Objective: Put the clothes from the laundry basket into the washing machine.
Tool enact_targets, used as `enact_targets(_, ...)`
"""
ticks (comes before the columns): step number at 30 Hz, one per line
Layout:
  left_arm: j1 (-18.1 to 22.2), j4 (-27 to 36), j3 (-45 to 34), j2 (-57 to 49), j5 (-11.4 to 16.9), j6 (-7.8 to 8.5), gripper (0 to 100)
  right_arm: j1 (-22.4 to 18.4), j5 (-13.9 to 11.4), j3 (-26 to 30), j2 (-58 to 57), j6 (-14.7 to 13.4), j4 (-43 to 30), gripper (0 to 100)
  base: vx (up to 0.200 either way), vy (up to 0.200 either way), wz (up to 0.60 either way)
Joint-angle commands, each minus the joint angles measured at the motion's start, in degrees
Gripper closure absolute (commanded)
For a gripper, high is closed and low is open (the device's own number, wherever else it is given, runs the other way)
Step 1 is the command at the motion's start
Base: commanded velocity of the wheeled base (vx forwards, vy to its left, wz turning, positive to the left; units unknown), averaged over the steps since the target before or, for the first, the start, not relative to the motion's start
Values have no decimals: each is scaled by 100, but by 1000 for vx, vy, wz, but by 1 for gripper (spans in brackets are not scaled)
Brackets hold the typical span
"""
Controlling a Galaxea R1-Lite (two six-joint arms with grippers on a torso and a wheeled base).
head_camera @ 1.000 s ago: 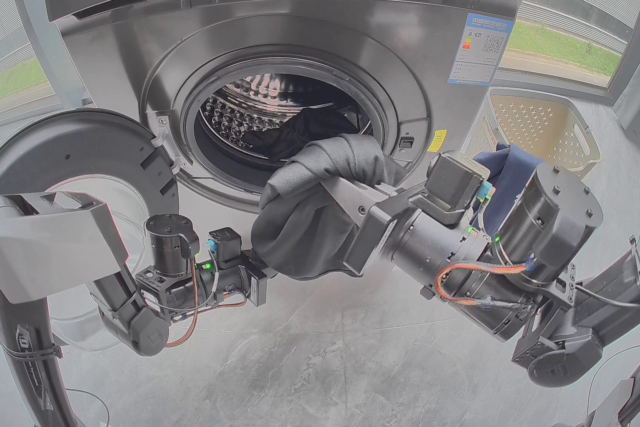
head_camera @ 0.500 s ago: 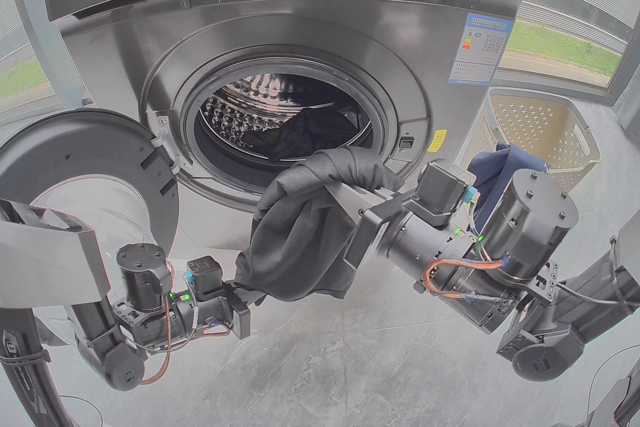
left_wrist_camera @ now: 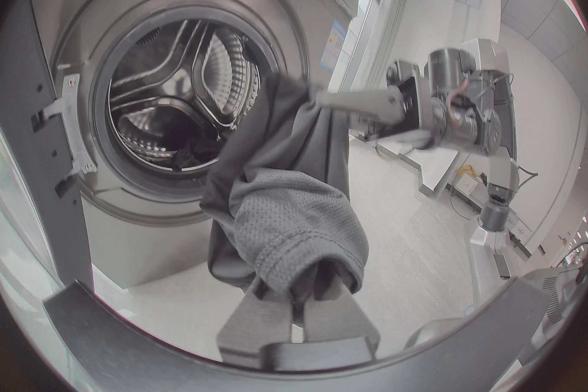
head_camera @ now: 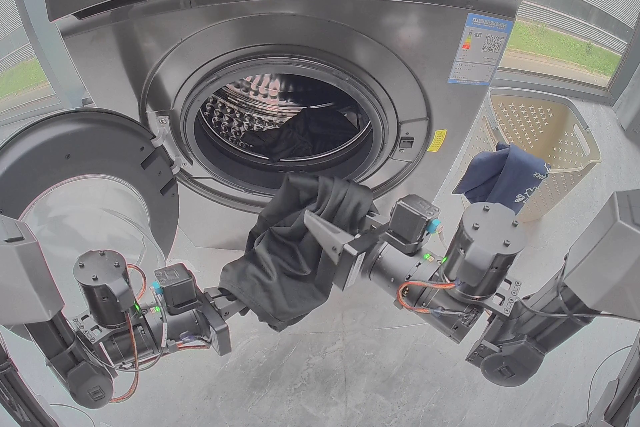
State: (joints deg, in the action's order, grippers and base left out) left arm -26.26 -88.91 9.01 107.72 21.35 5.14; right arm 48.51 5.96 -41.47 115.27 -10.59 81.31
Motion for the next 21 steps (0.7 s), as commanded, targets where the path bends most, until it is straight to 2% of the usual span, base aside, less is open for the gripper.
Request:
enact_targets(1, -28, -4, 294, -172, -87, -66, 100, -8, 10, 254, 329, 57, 8, 0, 0, 0, 0)
enact_targets(3, -37, -4, 470, -181, -157, -163, 100, -8, 10, 412, 364, 110, 8, 0, 0, 0, 0)
enact_targets(5, -37, -4, 734, -181, -350, -339, 100, 1, 10, 623, 426, 172, 8, 0, 0, 0, 0)
enact_targets(8, -37, 5, 1006, -163, -561, -479, 100, 10, 10, 816, 470, 198, 8, 0, 0, 0, 0)
enact_targets(9, -37, 5, 1006, -163, -561, -479, 100, 10, 10, 816, 470, 198, 8, 0, 0, 0, 0)
enact_targets(12, -46, -4, 1323, -110, -895, -646, 100, -8, 10, 948, 531, 198, 8, 0, 0, 0, 0)
enact_targets(21, -72, 5, 1876, -110, -1467, -822, 100, 19, 19, 1238, 725, 260, 16, 0, 0, 0, 0)
